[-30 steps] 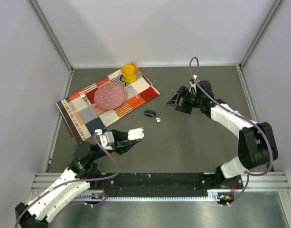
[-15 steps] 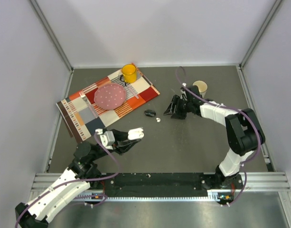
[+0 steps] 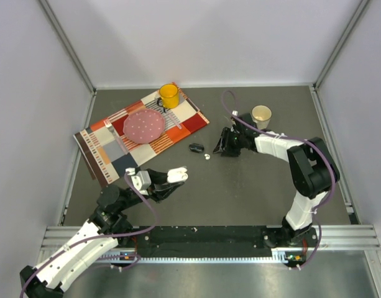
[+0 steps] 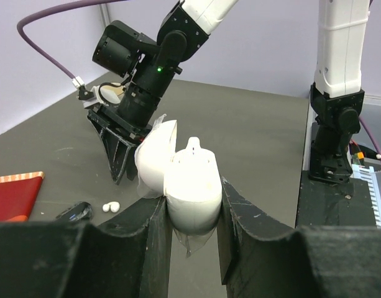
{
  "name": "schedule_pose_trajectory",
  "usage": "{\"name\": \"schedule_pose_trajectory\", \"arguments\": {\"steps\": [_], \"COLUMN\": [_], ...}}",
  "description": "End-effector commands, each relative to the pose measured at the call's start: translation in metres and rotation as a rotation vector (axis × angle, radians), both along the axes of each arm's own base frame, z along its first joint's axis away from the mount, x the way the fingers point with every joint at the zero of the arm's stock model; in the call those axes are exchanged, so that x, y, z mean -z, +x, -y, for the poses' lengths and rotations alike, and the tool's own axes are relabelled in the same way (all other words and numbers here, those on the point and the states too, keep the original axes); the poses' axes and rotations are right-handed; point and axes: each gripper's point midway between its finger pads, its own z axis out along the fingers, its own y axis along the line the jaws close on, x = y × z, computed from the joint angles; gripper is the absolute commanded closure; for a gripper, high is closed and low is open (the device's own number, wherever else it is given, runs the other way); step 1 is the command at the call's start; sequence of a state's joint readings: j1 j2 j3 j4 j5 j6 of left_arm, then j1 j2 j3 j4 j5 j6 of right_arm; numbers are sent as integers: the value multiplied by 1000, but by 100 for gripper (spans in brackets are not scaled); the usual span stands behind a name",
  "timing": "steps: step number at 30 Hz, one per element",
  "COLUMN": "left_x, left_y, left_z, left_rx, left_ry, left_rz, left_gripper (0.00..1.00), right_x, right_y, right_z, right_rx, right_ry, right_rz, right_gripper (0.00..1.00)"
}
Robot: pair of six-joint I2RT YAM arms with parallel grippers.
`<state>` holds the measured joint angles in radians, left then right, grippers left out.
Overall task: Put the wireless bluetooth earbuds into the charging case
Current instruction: Pick up the earbud from the center of the board.
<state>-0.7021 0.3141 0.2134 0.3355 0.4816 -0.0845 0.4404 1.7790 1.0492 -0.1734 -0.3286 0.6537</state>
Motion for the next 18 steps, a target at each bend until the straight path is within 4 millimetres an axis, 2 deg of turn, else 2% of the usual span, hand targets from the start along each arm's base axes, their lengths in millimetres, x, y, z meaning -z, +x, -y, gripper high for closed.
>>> {"name": "schedule_pose_trajectory", "arguments": {"steps": [1,4,5,6,8,10,13,15,16,17,18], "left_x": [-28,-28,-28,-28,-27,-27,-29,-30,-32,-30,-30], "left_y": [-3,-2,-3,-2,-2,-3,-4,-5,-5,-5,-5], "left_z": [-4,-4,-4,-4,-4,-3,-4,-5,-6,-7,-8], "left_rx": [-5,-10,-9,-12,-11,-8,-4,-6,-9,-16,-20], "left_ry": [-64,-55,-54,-57,-58,-61,-62,-60,-65,-65,-68], "left_rz": [52,53,54,54,51,54,54,51,57,53,54], "left_gripper": [100,100,100,100,100,100,100,100,100,100,100], "right_x": [-21,-33,-42,-46,-58,-71,-79,-77,-75,-75,-81], "right_y": [11,13,15,17,19,15,15,14,25,22,27], "right_z": [-9,-6,-6,-6,-13,-26,-35,-28,-14,-12,1], "right_rx": [-15,-1,7,14,0,-72,-115,-107,-43,-42,-9], "right_ry": [3,-10,-4,-2,32,102,157,63,-47,-113,-198], "right_rz": [68,115,137,145,152,172,208,231,282,302,342], "right_gripper": [51,44,37,34,29,27,16,8,5,1,1]}}
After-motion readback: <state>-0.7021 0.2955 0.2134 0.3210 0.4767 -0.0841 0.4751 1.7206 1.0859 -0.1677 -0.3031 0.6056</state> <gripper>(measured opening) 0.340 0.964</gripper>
